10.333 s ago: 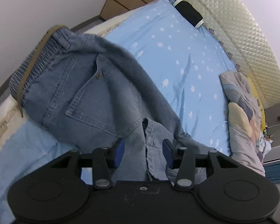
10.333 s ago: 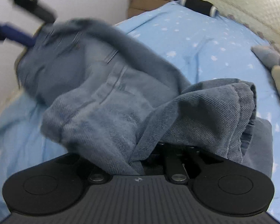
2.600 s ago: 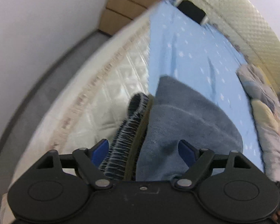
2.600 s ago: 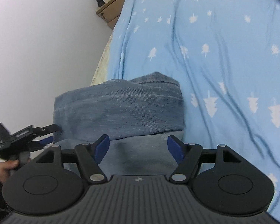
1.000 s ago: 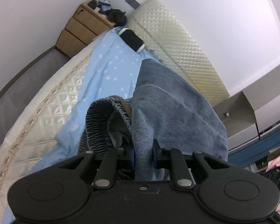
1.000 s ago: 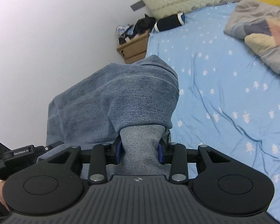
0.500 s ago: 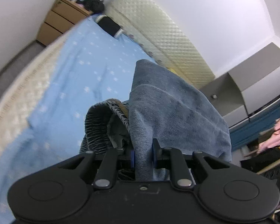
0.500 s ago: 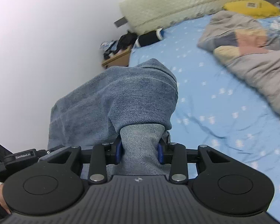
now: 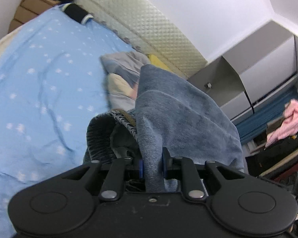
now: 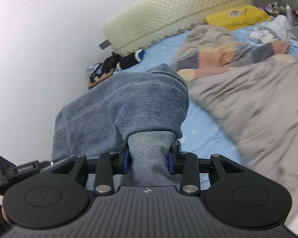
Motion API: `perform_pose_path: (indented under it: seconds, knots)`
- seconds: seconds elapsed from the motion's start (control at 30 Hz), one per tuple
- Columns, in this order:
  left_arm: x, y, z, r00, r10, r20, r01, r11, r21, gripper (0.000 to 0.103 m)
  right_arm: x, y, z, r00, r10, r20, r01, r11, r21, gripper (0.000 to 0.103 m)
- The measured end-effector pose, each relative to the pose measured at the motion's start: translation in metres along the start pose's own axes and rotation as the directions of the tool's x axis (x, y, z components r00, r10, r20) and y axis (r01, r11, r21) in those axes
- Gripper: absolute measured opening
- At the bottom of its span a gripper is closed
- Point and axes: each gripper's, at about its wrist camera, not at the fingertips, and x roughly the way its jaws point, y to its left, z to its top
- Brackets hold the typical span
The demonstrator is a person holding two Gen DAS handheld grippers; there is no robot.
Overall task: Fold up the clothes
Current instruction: 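Carry the held jeans with both grippers toward the grey duvet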
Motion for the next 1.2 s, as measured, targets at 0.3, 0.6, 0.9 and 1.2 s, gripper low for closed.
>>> perform_pose_path:
  seconds: [0.3,0.6,0.9,1.2]
  knots:
    - [0.161,-0.114,-0.055,0.993,-0.048,-0.11,0.05,0.999,0.019,0.015,-0.06,-0.148,0.047,0.995,-0.092,0.041,0.092,0.996,0.008,0.038]
    - [0.322,-0.199,-0.104,0.965,-0.052,-0.259,0.095,0.983,0.156,0.016,-0.089,-0.281,0.057,0.966,-0.237,0.102,0.225,0.967,0.116,0.038]
    - [0.444,-0.224,-0.151,0.936,0.07,-0.344,0.062,0.932,0.357,0.017,-0.06,-0.388,0.032,0.935,-0.35,0.063,0.331,0.921,0.203,0.039]
    - [0.47,-0.219,-0.178,0.932,0.132,-0.337,0.053,0.871,0.489,0.025,-0.003,-0.435,0.0,0.908,-0.42,-0.007,0.407,0.876,0.26,0.046]
